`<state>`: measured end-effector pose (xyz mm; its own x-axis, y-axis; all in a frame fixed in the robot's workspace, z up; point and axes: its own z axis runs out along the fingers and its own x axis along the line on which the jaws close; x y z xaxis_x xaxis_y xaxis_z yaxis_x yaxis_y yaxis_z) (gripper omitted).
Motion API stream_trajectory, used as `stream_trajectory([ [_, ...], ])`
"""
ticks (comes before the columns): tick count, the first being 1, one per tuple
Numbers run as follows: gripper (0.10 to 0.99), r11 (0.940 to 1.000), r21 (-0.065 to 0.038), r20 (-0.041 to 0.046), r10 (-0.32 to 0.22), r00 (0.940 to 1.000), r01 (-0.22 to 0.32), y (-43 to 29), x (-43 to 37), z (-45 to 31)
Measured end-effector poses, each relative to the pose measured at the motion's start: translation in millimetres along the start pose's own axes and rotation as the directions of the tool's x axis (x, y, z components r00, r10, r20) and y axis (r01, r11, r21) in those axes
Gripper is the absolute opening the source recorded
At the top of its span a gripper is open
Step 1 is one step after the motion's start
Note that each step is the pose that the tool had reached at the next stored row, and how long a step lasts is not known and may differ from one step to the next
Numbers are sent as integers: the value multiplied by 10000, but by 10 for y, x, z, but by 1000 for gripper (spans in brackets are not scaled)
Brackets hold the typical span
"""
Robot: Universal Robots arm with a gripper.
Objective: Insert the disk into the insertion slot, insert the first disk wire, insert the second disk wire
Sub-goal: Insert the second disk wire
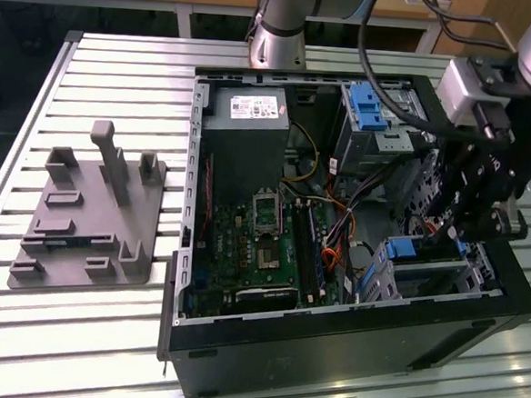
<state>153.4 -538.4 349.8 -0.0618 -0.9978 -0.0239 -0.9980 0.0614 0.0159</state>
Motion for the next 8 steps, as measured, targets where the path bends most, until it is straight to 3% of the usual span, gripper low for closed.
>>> stream_trajectory([
  [5,376,10000,1,-1,1,10000,-1,4,-7,-228],
  [7,255,10000,1,0,6,10000,-6,5,-9,-317],
  [8,255,10000,0,-3,9,10000,-9,6,-10,-356],
])
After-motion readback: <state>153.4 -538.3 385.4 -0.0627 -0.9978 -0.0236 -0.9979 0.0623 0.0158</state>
